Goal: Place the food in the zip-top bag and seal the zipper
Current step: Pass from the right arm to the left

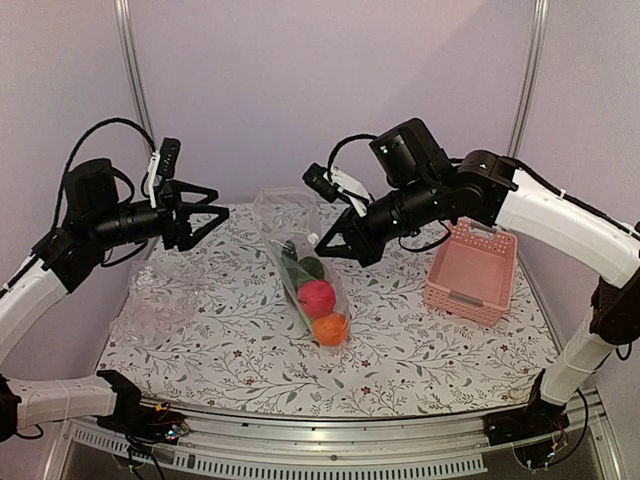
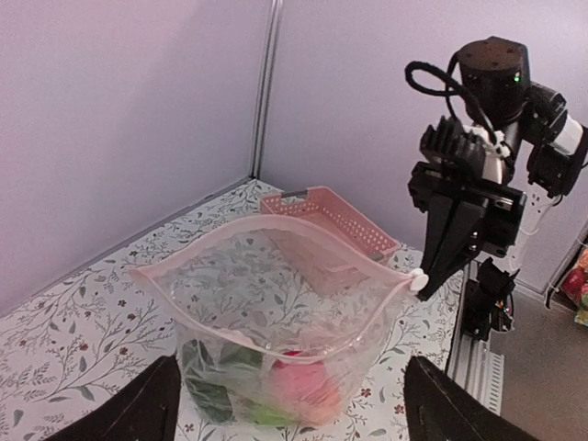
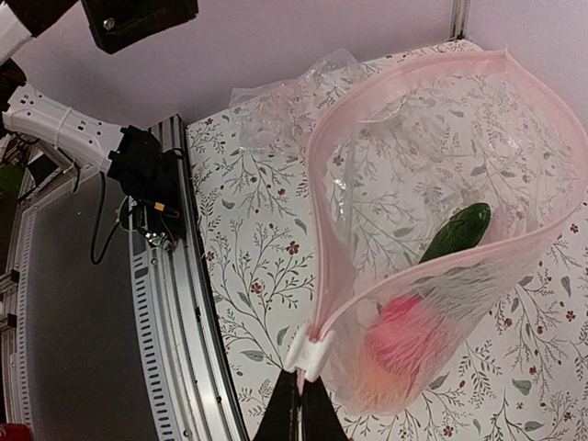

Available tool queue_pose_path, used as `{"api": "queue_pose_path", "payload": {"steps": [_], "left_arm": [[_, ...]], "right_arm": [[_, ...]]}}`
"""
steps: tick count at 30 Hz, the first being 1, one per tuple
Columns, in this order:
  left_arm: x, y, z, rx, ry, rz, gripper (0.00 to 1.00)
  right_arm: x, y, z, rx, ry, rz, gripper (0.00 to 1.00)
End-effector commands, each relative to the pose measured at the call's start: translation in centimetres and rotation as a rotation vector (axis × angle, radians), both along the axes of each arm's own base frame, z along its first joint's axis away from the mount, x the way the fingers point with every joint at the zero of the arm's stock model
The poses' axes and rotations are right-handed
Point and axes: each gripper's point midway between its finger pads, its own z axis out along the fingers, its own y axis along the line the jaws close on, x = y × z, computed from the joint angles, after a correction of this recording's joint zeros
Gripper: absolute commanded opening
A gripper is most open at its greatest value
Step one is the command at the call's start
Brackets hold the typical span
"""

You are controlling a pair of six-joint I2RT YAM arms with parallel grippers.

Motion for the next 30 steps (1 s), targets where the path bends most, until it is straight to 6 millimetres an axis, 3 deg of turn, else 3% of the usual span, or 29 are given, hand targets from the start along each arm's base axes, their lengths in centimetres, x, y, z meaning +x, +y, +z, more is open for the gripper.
{"api": "queue_pose_path", "payload": {"steps": [1,5,11,18,30], "left_arm": [[-3.4,-1.7,1.9,0.020,-0.174,-0.109,0.84],[-5.8,-4.5,3.3,0.063,-0.226,-0.212,0.83],[-8.6,-9.6,3.4,0.179,-0.278,-0.336,0.80],[-9.7,-14.6,2.0,0.263,-0.282,-0.463,0.62],[-9.9,-18.5,-0.1,0.257,-0.234,-0.584,0.51]], "right_arm": [[-2.1,-1.0,1.7,0.048,0.011,0.062,0.00],[-3.1,-2.2,2.8,0.038,-0.005,0.099,0.00],[-3.9,-4.3,3.3,0.002,-0.053,0.110,0.00],[-4.9,-5.3,2.6,0.000,-0.050,0.128,0.00],[-6.3,-5.8,2.5,0.038,-0.026,0.165,0.00]]}}
